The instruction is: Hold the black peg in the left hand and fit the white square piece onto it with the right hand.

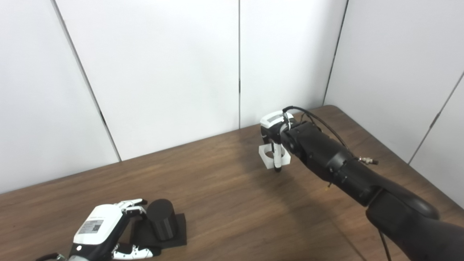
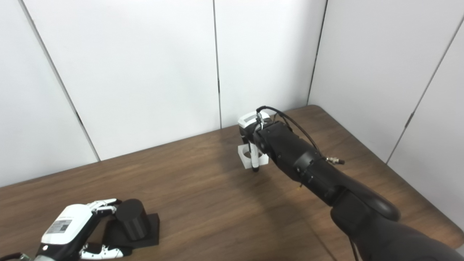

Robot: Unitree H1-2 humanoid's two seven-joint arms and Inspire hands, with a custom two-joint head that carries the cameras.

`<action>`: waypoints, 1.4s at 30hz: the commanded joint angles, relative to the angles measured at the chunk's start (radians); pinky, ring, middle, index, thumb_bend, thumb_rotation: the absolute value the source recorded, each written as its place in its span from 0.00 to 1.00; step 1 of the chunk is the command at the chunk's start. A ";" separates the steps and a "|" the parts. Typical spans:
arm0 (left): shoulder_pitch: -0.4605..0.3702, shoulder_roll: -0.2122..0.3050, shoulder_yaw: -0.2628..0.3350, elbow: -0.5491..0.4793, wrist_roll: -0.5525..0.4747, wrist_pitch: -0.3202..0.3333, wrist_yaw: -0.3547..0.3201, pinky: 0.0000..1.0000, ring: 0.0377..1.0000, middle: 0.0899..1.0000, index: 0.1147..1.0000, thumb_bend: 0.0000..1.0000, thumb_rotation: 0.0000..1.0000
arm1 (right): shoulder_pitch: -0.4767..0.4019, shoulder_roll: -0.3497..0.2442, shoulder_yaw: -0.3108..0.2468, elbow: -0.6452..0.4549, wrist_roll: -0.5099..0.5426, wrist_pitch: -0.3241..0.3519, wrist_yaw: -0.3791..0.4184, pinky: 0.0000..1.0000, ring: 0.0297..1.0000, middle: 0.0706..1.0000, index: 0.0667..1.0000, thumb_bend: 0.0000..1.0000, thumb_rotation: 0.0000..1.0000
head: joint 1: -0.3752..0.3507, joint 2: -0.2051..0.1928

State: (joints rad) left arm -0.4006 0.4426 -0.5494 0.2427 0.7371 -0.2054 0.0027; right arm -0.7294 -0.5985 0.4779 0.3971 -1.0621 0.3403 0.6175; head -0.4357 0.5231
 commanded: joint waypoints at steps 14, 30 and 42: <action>0.055 0.033 -0.031 0.031 0.044 0.000 -0.090 0.78 0.83 0.83 0.43 0.52 0.06 | 0.050 -0.049 -0.133 -0.131 0.148 -0.088 -0.091 0.99 0.88 0.75 0.44 0.52 0.14 | 0.017 0.015; 0.054 -0.006 -0.043 0.027 0.062 0.031 -0.091 0.79 0.84 0.84 0.43 0.52 0.07 | 0.086 -0.064 -0.174 -0.363 0.218 -0.170 -0.121 0.99 0.91 0.75 0.44 0.52 0.13 | 0.215 0.061; 0.037 -0.051 -0.071 0.026 0.088 0.098 -0.108 0.83 0.86 0.85 0.43 0.52 0.07 | 0.076 -0.043 -0.170 -0.497 0.254 -0.225 -0.078 0.93 0.88 0.73 0.44 0.52 0.13 | 0.400 0.094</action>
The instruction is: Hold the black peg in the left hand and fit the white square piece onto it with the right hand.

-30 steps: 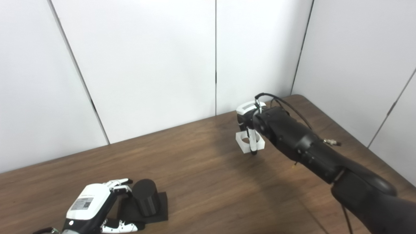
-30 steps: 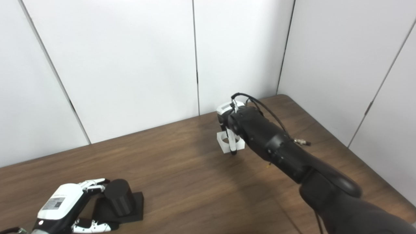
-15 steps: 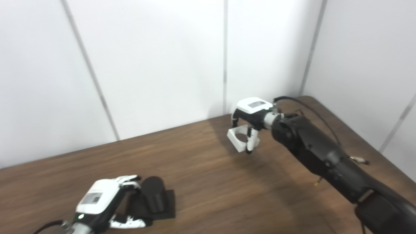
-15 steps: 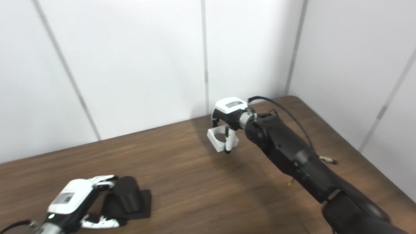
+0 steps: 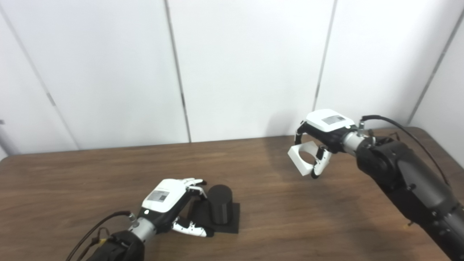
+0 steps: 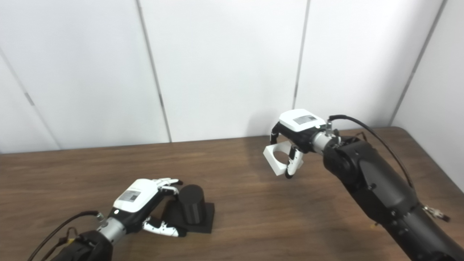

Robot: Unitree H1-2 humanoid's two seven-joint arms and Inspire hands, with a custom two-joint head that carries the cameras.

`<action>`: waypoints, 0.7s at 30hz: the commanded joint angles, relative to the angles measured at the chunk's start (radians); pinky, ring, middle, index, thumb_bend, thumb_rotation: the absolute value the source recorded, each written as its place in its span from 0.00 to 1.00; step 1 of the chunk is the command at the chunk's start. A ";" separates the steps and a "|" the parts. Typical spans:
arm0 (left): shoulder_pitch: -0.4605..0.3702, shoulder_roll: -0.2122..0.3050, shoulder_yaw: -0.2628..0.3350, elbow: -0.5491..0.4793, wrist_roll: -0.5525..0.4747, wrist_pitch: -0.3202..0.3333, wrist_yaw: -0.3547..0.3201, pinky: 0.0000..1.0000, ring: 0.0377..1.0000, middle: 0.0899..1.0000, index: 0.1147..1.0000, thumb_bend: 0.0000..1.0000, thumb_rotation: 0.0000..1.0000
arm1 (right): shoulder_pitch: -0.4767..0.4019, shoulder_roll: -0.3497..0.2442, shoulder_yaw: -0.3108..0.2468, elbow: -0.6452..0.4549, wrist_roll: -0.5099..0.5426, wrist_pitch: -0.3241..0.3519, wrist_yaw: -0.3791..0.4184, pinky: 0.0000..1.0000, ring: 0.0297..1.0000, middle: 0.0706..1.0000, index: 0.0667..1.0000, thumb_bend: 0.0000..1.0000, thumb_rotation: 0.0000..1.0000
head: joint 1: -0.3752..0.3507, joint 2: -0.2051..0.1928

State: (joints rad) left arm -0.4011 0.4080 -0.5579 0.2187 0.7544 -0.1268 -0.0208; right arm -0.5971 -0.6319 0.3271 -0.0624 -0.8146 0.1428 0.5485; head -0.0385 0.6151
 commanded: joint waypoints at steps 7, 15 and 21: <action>0.030 -0.045 -0.068 0.053 0.081 0.046 -0.094 0.84 0.87 0.86 0.43 0.52 0.07 | -0.063 0.003 -0.010 -0.099 0.033 -0.088 0.007 0.90 0.86 0.71 0.44 0.52 0.14 | 0.054 0.016; 0.023 -0.055 -0.071 0.065 0.075 0.051 -0.079 0.85 0.87 0.86 0.43 0.52 0.07 | -0.076 0.043 0.003 -0.130 0.044 -0.117 0.038 0.89 0.86 0.71 0.44 0.52 0.14 | 0.062 0.021; 0.019 -0.055 -0.075 0.068 0.081 0.050 -0.077 0.84 0.88 0.86 0.43 0.52 0.08 | -0.076 0.097 0.013 -0.180 0.056 -0.106 0.072 0.87 0.86 0.72 0.44 0.52 0.14 | 0.064 0.026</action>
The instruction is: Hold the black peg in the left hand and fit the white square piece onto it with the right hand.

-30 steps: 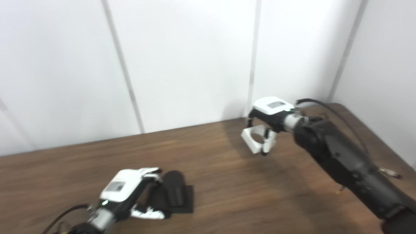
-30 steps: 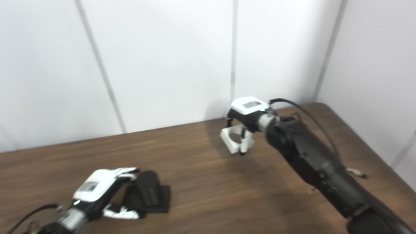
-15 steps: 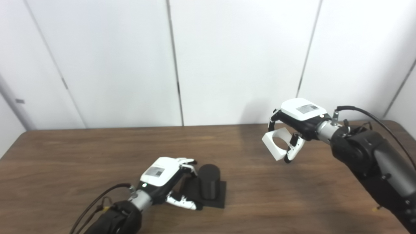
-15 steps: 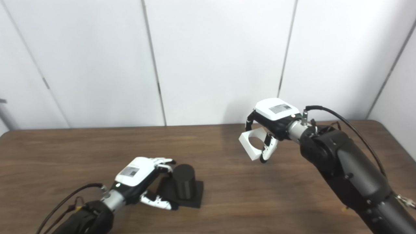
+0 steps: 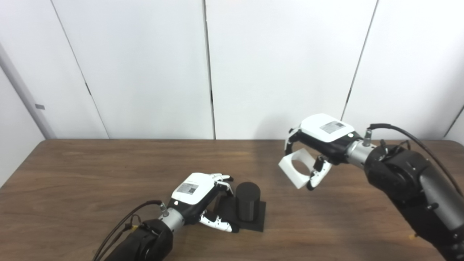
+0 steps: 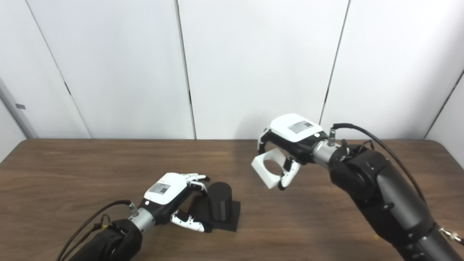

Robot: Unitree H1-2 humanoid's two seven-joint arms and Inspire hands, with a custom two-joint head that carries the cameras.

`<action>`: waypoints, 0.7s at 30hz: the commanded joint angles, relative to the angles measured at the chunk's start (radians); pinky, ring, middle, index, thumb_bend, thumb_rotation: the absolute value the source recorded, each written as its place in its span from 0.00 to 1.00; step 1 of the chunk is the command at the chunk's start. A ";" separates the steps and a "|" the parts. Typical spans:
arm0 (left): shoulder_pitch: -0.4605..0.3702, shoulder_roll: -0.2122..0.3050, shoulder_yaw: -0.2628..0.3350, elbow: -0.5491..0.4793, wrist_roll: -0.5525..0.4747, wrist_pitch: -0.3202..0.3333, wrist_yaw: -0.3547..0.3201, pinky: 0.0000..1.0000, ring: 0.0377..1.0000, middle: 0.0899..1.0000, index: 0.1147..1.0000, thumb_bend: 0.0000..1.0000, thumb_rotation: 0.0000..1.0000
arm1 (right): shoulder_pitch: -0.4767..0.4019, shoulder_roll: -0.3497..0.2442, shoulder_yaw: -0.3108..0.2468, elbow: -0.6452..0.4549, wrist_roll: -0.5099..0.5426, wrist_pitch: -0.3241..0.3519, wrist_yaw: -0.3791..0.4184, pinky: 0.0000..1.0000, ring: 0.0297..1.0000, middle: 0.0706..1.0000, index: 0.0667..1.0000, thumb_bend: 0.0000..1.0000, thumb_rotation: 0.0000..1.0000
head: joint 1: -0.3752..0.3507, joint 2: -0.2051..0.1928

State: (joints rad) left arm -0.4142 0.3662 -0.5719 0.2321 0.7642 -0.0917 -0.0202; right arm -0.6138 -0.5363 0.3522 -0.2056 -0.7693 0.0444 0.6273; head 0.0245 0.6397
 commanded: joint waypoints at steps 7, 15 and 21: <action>0.031 -0.014 -0.060 0.055 0.063 0.014 -0.075 0.84 0.87 0.86 0.43 0.52 0.08 | -0.066 0.064 -0.004 -0.057 0.009 -0.008 0.015 0.89 0.86 0.72 0.44 0.52 0.14 | -0.001 0.007; 0.030 -0.015 -0.062 0.046 0.067 0.024 -0.085 0.84 0.87 0.86 0.43 0.52 0.08 | -0.079 0.123 0.010 -0.059 0.015 -0.012 0.020 0.89 0.87 0.72 0.44 0.52 0.14 | 0.003 0.011; 0.032 -0.017 -0.062 0.050 0.066 0.025 -0.080 0.84 0.87 0.86 0.43 0.52 0.08 | -0.077 0.145 0.020 -0.061 0.012 -0.010 0.029 0.89 0.86 0.72 0.44 0.52 0.14 | 0.003 0.011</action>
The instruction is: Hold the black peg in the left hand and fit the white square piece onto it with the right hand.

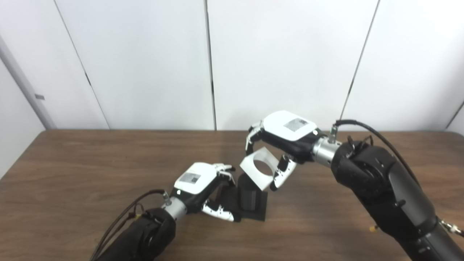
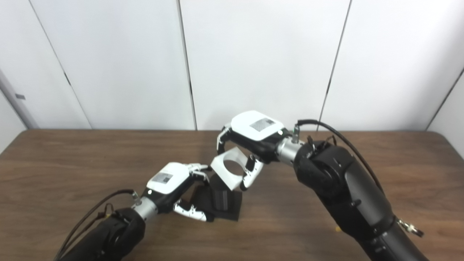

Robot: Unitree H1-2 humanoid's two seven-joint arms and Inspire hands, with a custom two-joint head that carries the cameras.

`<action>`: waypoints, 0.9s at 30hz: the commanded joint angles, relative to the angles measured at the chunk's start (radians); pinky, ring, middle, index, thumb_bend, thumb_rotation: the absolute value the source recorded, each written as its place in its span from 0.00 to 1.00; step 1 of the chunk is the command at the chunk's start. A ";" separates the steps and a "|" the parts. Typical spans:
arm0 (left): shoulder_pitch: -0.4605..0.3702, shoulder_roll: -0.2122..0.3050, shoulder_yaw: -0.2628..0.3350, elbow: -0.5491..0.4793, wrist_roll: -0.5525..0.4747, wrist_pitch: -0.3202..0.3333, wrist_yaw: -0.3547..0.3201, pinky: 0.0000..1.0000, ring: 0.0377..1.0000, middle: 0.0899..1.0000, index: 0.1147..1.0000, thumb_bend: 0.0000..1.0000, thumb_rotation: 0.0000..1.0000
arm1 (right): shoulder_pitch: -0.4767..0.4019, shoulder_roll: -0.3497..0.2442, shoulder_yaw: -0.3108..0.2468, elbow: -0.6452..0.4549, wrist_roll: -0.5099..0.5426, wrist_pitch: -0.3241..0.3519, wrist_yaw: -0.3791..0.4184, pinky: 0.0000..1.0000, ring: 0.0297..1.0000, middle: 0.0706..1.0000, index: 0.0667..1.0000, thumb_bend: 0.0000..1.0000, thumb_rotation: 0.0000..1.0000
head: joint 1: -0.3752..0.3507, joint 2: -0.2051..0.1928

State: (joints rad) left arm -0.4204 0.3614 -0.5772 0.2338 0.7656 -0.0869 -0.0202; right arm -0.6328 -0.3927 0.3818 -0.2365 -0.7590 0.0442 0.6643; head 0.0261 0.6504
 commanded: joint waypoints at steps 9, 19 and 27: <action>0.040 -0.012 -0.057 0.043 0.069 0.024 -0.080 0.85 0.88 0.86 0.43 0.52 0.08 | -0.057 0.011 0.002 -0.041 -0.003 -0.005 0.015 0.90 0.86 0.73 0.44 0.52 0.14 | 0.004 0.011; 0.040 -0.009 -0.056 0.026 0.067 0.036 -0.095 0.85 0.88 0.87 0.43 0.52 0.08 | -0.039 0.009 0.021 -0.016 -0.005 -0.024 0.018 0.90 0.86 0.72 0.44 0.52 0.14 | 0.008 0.016; 0.042 -0.008 -0.060 0.018 0.066 0.035 -0.084 0.84 0.87 0.86 0.43 0.52 0.08 | -0.026 0.020 0.043 0.029 -0.008 -0.034 -0.002 0.89 0.86 0.73 0.44 0.52 0.14 | 0.010 0.020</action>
State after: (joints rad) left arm -0.4177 0.3599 -0.5825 0.2222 0.7665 -0.0656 -0.0212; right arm -0.6315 -0.3774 0.4309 -0.2050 -0.7660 0.0340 0.6914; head 0.0337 0.6688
